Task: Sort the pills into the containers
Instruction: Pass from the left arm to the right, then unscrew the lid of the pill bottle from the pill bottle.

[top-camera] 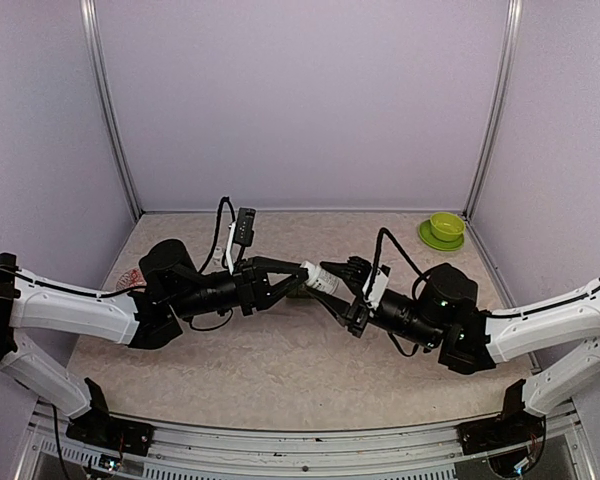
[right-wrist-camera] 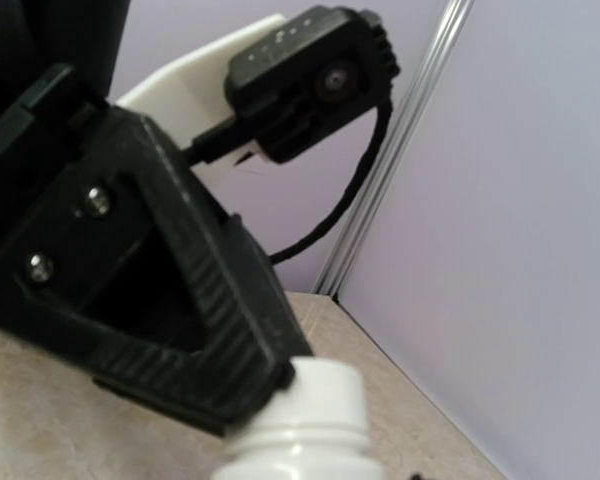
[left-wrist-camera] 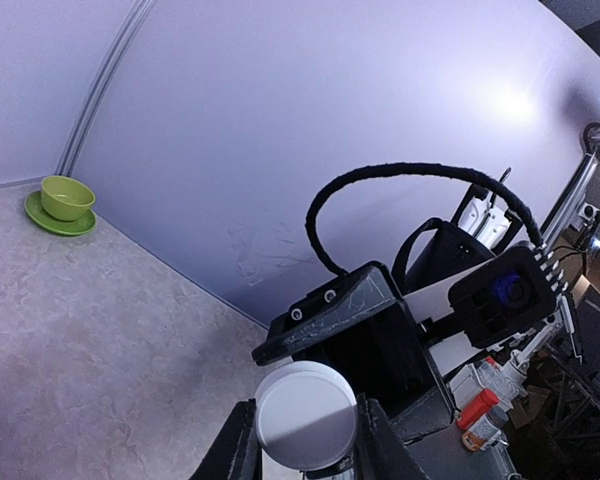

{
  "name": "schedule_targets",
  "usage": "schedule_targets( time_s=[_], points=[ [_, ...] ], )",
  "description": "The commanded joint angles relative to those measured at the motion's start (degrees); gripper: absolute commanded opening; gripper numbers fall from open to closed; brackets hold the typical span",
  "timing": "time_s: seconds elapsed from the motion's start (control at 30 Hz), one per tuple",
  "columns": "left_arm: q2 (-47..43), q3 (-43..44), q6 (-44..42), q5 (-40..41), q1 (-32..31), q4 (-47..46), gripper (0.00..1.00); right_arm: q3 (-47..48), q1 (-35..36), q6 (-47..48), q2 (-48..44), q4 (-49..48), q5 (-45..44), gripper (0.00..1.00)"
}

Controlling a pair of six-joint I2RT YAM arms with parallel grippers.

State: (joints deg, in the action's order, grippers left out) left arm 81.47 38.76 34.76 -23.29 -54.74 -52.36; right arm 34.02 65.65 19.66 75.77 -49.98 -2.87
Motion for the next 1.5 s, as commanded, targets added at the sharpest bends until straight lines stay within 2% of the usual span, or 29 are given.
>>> schedule_targets(
  time_s=[0.0, 0.17, 0.33, 0.47, 0.5, 0.7, 0.83, 0.93, 1.13, 1.27, 1.47],
  points=[
    [0.2, -0.5, 0.7, 0.0, -0.2, -2.8, 0.03, 1.5, 0.9, -0.3, 0.5, 0.2, -0.7, 0.45],
    [0.2, -0.6, 0.7, 0.0, -0.2, -2.9, 0.03, 1.2, 0.9, -0.5, 0.2, 0.0, -0.6, 0.43],
    [0.5, -0.7, 0.9, 0.0, -0.2, -3.1, 0.03, 1.2, 1.0, -0.4, 0.0, 0.0, -0.7, 0.28],
    [1.1, -0.7, 1.1, 0.1, -0.2, -3.1, 0.06, 1.1, 1.1, -0.6, -0.1, -0.2, -0.7, 0.25],
    [1.3, -0.7, 1.2, 0.0, -0.2, -3.1, 0.13, 1.1, 1.1, -0.6, -0.1, -0.1, -0.7, 0.25],
    [-1.0, -2.0, -2.7, 1.5, -0.1, -0.2, 0.69, 1.7, 1.1, -3.8, -2.4, 3.5, 0.6, 0.24],
    [-5.1, -3.4, -10.1, 3.1, 0.2, 3.9, 0.90, 2.8, 1.1, -7.0, -4.6, 9.1, 3.1, 0.22],
    [-7.8, -4.2, -16.1, 4.8, 0.2, 7.2, 0.98, 3.1, 1.0, -10.1, -5.9, 12.5, 4.9, 0.21],
    [-11.7, -7.4, -28.3, 4.3, -0.1, 6.9, 0.99, 4.8, 0.6, -17.6, -7.0, 18.1, 11.4, 0.22],
    [-11.8, -6.9, -34.0, -1.0, -0.1, 7.4, 0.99, 4.3, -0.2, -21.6, -8.1, 18.4, 17.9, 0.22],
    [-10.6, -2.1, -38.2, -9.5, -0.6, 12.6, 0.98, 5.6, -3.5, -27.0, -8.4, 19.8, 30.2, 0.23]
  ],
)
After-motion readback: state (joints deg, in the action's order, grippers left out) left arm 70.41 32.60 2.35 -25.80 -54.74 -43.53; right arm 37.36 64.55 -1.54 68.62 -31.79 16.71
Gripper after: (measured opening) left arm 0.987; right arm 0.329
